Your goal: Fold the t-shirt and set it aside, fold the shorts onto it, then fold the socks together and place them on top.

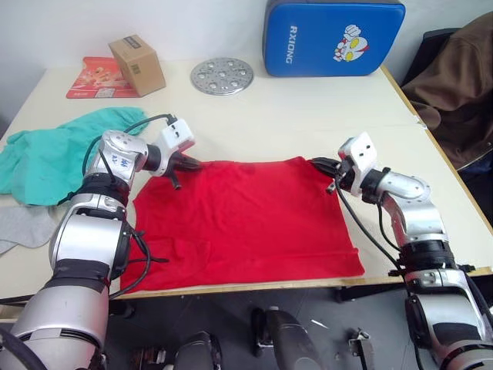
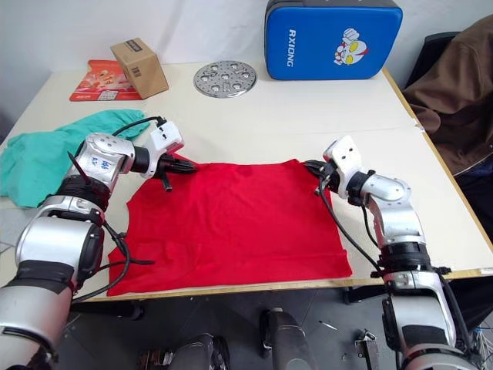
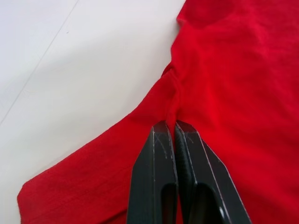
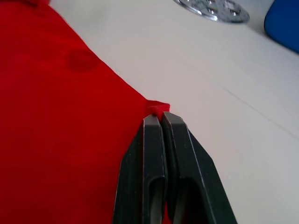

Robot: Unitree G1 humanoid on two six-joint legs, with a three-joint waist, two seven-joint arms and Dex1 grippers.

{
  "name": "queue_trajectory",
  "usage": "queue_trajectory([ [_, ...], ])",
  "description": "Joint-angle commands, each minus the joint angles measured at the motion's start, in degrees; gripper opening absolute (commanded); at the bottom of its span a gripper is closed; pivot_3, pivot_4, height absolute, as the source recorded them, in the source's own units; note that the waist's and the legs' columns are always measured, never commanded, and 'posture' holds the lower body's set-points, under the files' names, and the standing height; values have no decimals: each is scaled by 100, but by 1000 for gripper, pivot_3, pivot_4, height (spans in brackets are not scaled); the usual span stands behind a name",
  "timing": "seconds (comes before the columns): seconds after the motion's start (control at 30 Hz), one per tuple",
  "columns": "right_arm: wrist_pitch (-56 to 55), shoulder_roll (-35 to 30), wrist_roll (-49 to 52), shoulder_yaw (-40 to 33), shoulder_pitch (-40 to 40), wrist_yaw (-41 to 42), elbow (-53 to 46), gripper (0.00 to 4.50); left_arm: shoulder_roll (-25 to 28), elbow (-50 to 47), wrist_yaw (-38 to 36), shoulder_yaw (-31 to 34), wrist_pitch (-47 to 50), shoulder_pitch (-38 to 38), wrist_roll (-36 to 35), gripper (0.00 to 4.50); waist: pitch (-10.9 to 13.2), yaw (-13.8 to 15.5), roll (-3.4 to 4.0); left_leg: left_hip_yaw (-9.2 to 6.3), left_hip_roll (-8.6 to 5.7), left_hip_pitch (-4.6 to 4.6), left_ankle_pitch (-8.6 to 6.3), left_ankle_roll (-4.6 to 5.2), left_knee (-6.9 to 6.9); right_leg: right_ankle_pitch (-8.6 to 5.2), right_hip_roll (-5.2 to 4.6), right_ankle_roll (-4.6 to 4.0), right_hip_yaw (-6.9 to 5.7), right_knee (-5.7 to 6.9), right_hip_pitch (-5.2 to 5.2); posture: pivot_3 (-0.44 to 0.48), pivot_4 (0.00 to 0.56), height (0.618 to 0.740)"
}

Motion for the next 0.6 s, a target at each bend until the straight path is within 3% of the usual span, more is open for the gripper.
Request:
queue_trajectory([
  [0.03,-408,-165,40,-1,234,192,-477,0,240,-127,101,-46,-205,-49,107,17,0,3,0,0,0,1,0,0,-1,0,0,0,0,0,0,0,150,740],
  [0.37,-567,-213,-18,92,288,213,-275,0,135,189,282,160,-72,-98,-56,17,0,17,0,-1,-1,2,1,1,3,-1,-1,-2,1,2,3,0,150,740],
  [0.6,-952,-441,-91,199,548,596,-466,0,180,-181,-510,164,125,-12,-245,17,0,34,0,-2,-1,1,2,1,3,-1,1,-3,0,2,3,0,150,740],
])
